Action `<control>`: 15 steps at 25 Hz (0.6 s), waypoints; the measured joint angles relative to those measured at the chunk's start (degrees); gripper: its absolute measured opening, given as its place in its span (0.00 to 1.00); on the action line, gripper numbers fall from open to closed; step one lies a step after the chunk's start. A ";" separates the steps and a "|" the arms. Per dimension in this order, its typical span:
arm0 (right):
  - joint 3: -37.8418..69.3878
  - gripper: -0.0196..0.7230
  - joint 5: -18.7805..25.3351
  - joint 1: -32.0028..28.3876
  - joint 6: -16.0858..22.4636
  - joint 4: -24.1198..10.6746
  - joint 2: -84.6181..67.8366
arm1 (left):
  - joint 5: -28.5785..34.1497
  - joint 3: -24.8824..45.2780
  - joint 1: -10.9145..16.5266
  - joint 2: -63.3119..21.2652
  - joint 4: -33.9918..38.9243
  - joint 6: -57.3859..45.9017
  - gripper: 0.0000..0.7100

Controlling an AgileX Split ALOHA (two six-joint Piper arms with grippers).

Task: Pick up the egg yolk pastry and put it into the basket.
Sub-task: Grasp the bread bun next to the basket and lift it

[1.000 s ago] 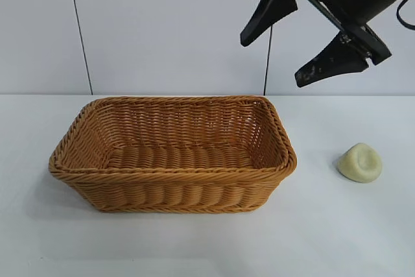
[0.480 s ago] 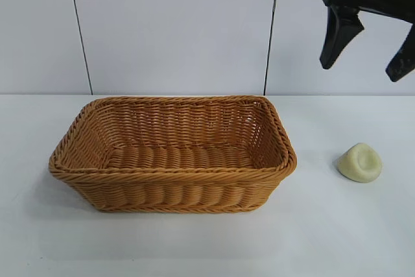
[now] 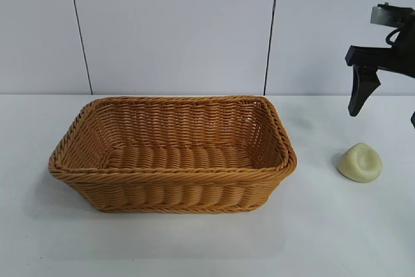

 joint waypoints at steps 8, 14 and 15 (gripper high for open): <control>0.00 0.88 -1.65 0.00 0.00 0.06 3.06 | 0.00 0.00 0.00 0.00 0.00 0.00 0.87; 0.00 0.72 -1.77 0.00 0.00 0.10 3.11 | 0.00 0.00 0.00 0.00 0.00 0.00 0.87; 0.00 0.67 -1.85 0.00 0.00 0.10 3.11 | 0.00 0.00 0.00 0.00 0.00 0.00 0.87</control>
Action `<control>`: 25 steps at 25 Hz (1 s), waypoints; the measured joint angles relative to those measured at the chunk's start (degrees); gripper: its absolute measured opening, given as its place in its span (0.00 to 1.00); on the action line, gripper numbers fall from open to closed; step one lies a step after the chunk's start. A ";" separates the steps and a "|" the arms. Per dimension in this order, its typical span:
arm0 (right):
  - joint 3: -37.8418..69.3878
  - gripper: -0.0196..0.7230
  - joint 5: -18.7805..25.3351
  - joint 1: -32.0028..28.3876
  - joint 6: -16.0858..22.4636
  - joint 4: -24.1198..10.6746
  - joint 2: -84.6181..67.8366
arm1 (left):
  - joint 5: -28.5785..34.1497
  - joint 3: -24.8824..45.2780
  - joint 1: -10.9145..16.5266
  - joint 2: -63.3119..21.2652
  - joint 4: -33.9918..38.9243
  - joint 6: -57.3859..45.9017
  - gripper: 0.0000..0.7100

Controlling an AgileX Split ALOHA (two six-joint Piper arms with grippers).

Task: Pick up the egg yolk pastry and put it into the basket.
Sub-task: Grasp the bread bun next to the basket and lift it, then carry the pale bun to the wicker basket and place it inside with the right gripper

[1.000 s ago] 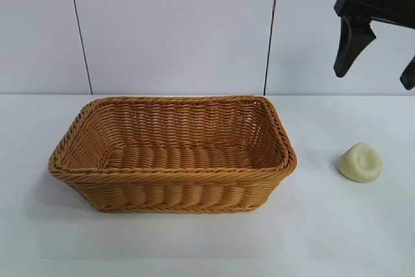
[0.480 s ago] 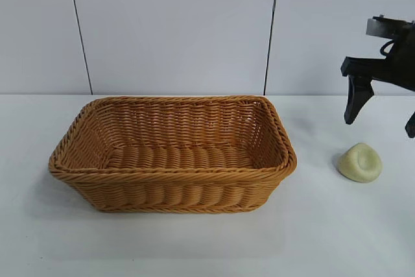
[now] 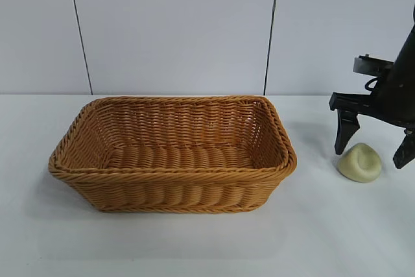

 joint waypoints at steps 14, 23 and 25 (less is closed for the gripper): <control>0.00 0.14 -1.08 0.00 -0.06 0.00 0.00 | 0.00 0.00 0.00 0.00 0.00 0.00 0.87; -1.20 0.10 1.71 0.00 -0.17 0.00 -1.10 | -0.02 0.00 0.00 0.00 0.00 0.00 0.87; -2.45 0.10 3.60 0.00 -0.17 0.00 -2.93 | -0.02 0.00 0.00 0.00 0.00 0.00 0.87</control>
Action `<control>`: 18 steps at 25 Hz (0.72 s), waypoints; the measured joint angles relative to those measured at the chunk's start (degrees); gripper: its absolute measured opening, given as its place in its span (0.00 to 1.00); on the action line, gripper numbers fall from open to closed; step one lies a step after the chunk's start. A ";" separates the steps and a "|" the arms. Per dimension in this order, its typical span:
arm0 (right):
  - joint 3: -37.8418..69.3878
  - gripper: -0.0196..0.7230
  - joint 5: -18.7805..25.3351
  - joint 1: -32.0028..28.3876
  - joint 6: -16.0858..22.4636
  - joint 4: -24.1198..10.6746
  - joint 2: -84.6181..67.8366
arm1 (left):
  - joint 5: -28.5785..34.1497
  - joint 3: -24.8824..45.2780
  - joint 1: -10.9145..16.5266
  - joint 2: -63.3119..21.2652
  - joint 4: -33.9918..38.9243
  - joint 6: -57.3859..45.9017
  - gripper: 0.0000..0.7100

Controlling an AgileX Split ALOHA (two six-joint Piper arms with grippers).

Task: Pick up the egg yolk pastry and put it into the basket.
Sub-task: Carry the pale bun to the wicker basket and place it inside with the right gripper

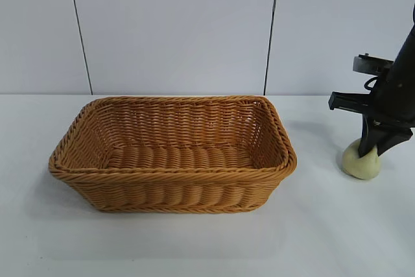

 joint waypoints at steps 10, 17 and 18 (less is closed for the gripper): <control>-10.70 0.10 12.55 0.00 -1.49 0.00 -6.86 | 0.00 0.00 0.00 0.00 0.00 0.00 0.87; -15.36 0.10 14.96 4.19 -1.56 0.00 -7.17 | 0.00 0.00 0.00 0.00 0.00 0.00 0.87; -15.54 0.10 14.96 5.57 -1.56 0.12 -7.24 | 0.00 0.00 0.00 0.00 0.00 0.00 0.87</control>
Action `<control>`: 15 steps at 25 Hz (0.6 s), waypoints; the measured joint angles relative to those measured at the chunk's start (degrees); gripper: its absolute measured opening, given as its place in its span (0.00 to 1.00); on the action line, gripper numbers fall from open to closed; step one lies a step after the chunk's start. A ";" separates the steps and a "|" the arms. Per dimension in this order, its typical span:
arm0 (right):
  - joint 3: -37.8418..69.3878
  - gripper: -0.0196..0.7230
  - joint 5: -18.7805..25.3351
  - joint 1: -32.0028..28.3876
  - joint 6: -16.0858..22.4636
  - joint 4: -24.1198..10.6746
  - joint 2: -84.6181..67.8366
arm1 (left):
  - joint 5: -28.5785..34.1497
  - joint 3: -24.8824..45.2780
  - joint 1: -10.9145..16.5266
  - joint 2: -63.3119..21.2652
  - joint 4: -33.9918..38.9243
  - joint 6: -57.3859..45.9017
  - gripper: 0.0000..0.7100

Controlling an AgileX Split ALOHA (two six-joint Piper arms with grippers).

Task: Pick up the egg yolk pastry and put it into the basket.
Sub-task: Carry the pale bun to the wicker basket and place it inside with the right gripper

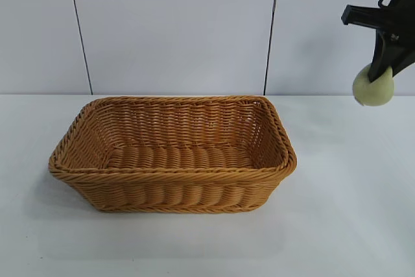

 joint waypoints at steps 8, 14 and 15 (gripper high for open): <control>-0.21 0.10 -0.15 12.78 0.25 0.26 -0.37 | 0.00 0.00 0.00 0.00 0.00 0.00 0.87; -0.27 0.10 -3.24 21.58 1.56 0.48 -0.29 | 0.00 0.00 0.00 0.00 0.00 0.00 0.87; -0.27 0.10 -3.88 22.86 1.83 0.50 -0.10 | 0.00 0.00 0.00 0.00 0.00 0.00 0.87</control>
